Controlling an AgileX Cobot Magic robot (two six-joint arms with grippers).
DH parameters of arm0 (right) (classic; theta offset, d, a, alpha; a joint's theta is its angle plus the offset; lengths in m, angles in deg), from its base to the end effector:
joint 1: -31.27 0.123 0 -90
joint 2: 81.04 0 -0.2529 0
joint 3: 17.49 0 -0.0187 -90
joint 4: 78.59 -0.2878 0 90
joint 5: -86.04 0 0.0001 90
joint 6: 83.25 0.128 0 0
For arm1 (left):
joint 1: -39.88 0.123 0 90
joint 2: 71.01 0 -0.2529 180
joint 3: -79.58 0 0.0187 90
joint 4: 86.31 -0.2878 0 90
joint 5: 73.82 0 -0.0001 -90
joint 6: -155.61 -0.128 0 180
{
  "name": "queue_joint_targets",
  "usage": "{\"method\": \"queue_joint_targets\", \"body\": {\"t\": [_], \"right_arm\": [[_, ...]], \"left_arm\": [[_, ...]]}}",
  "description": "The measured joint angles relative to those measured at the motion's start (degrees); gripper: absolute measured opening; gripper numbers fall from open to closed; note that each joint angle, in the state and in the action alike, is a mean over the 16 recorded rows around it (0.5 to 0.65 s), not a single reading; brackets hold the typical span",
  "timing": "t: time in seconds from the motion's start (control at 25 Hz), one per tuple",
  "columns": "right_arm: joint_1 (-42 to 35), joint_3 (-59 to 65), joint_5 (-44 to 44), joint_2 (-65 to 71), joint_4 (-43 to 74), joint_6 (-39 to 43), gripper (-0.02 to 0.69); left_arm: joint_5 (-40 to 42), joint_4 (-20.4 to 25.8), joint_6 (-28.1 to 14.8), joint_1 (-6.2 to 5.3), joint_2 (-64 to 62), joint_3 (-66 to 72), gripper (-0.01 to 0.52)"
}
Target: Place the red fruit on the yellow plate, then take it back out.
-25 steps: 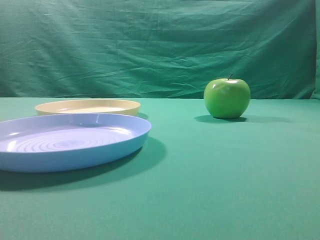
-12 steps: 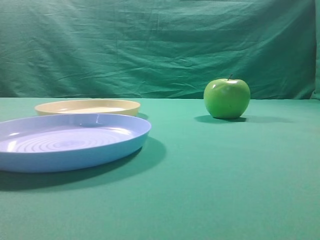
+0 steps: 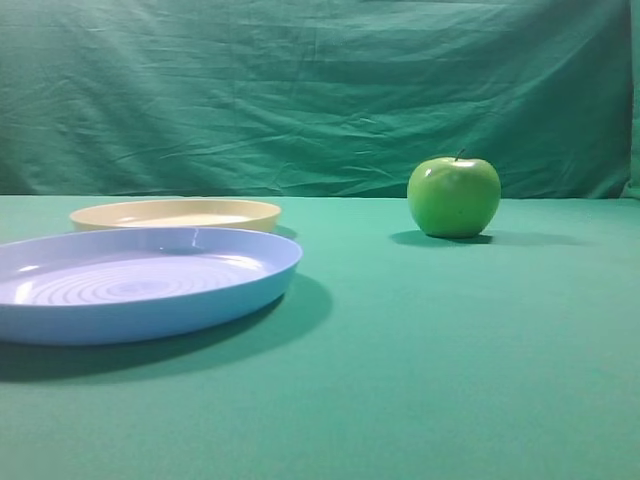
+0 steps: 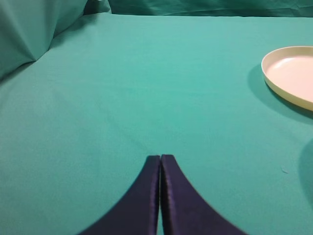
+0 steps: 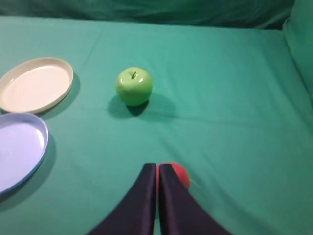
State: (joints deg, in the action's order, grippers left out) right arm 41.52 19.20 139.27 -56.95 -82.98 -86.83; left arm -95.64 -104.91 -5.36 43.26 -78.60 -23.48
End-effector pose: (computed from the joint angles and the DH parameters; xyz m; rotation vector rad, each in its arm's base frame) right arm 0.1245 0.0305 0.3311 -0.2338 1.9776 0.1659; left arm 0.1554 0.0244 0.1688 -0.1643 1.8307 0.1300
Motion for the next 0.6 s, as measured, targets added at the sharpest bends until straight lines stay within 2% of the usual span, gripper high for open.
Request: {"method": "queue_joint_targets", "body": {"t": [0.32,0.6], "right_arm": [[-5.92,15.44,-14.11,-9.09,0.54,0.51,0.0],[-8.22,29.25,-23.73,-13.82,0.51,0.68,0.0]], "left_arm": [[0.0,0.0,-0.01,0.0,0.0,0.0,0.0],[0.0,0.0,-0.06,0.0,0.0,0.0,0.0]]}}
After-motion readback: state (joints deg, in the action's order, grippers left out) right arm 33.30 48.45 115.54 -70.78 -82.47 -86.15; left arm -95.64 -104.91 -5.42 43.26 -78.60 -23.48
